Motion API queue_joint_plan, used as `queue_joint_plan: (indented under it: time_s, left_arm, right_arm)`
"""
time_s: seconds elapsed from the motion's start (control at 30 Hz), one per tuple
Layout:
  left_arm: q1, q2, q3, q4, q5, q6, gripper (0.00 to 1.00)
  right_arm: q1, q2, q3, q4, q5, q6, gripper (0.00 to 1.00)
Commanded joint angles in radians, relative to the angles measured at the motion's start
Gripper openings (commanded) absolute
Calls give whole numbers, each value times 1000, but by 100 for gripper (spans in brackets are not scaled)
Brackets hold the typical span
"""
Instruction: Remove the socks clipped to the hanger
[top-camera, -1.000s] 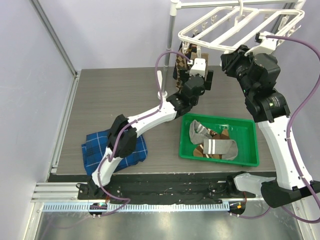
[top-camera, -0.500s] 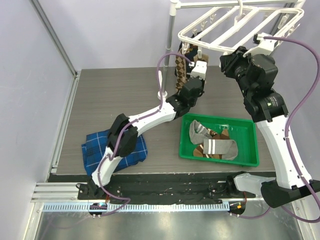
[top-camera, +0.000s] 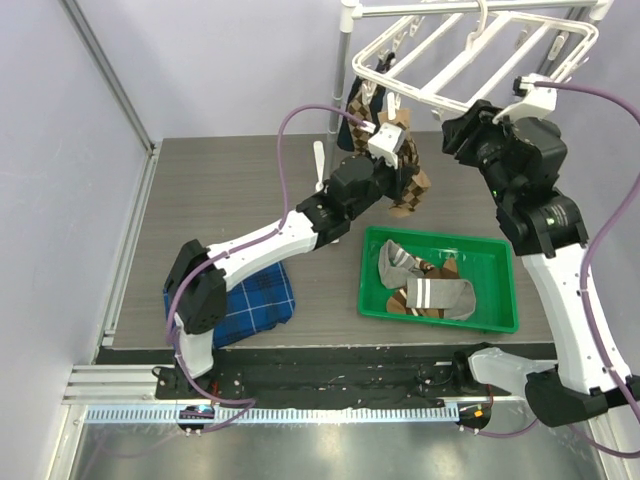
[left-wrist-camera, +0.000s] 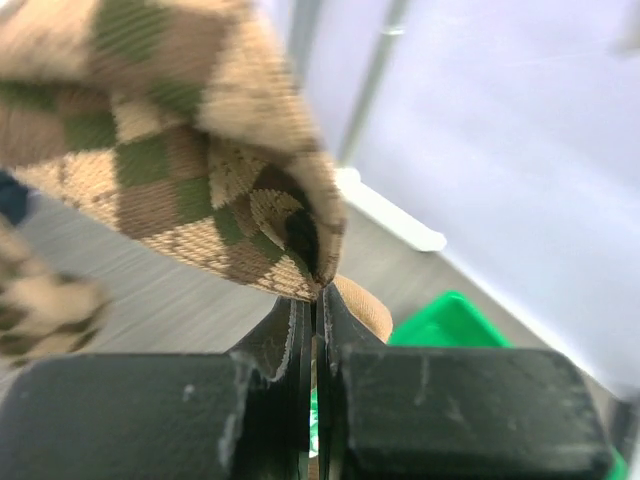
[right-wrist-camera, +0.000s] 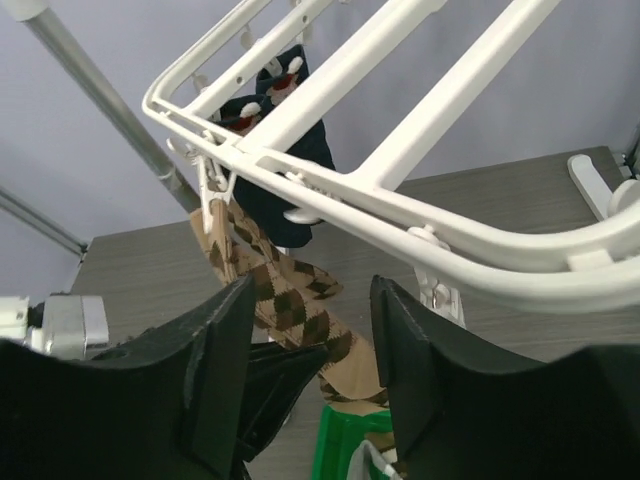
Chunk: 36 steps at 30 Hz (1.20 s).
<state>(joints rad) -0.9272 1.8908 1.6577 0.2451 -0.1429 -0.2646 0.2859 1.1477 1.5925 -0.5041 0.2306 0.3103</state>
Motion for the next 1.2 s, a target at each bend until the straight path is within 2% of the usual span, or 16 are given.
queue_joint_plan:
  time_s: [0.0, 0.13, 0.3, 0.43, 0.63, 0.77, 1.17]
  left_arm:
    - [5, -74, -13, 34, 170, -45, 0]
    - [16, -102, -41, 31, 255, -70, 0]
    - [83, -105, -79, 103, 449, -206, 0]
    - [113, -102, -90, 125, 499, -240, 0]
    - [123, -72, -24, 63, 554, -226, 0]
    - [125, -56, -3, 59, 574, -228, 0]
    - [125, -36, -22, 112, 559, -229, 0]
  right_arm:
    - [-4, -59, 99, -74, -143, -16, 62]
    - [-4, -72, 109, -88, -252, 19, 65]
    - [-4, -34, 104, -47, -278, 98, 66]
    - [-4, 44, 147, -36, -277, 138, 64]
    - [-2, 158, 230, -59, -281, 125, 57]
    - [12, 210, 264, -73, -235, 96, 55]
    - [162, 395, 451, -166, 142, 26, 55]
